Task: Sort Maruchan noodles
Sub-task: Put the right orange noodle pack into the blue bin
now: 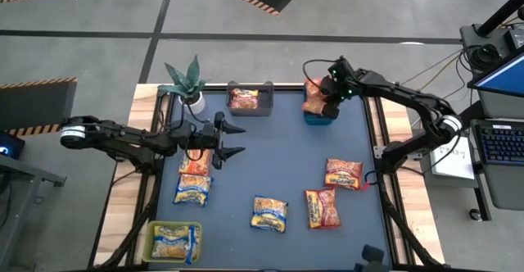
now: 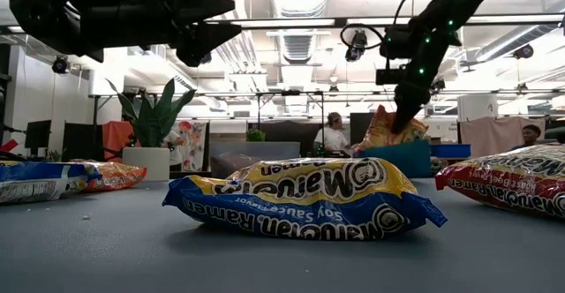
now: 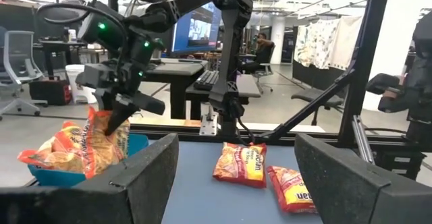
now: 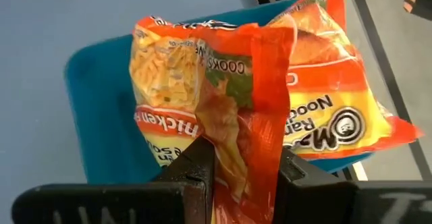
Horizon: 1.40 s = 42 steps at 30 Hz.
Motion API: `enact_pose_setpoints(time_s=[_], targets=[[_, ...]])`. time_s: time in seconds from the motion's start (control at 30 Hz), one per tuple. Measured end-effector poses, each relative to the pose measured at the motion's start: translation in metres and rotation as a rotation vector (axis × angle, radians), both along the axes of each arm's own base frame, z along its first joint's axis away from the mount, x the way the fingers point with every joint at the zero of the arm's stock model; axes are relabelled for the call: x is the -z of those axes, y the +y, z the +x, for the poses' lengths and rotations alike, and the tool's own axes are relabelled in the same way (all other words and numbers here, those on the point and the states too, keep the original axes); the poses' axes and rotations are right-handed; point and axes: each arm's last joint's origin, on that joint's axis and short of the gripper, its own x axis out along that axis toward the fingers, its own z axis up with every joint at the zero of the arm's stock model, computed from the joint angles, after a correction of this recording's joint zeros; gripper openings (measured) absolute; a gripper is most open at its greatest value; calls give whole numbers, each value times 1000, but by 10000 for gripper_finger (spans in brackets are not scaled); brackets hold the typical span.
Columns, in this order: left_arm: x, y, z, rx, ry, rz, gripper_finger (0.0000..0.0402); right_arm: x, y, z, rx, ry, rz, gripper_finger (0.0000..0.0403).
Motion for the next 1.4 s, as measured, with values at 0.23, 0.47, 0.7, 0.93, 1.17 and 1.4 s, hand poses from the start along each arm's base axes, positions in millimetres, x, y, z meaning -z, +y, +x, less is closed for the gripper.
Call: enact_pose_setpoints(time_s=[0.23, 0.47, 0.7, 0.93, 1.17, 1.4], targets=[[0, 0, 0, 0, 1, 0, 278, -15, -4, 2, -3, 0, -25, 63], [0, 0, 0, 0, 1, 4, 278, -36, -5, 3, -16, 7, -35, 63], [0, 0, 0, -1, 2, 11, 278, -41, -3, 0, -17, 35, 0, 63], [0, 0, 0, -2, 2, 18, 278, -31, 1, -1, -20, 27, 54, 63], [0, 0, 0, -2, 2, 18, 278, -17, 1, -2, -22, 41, 39, 63], [0, 0, 0, -3, 2, 22, 278, -16, -1, -1, 6, 44, 2, 63]])
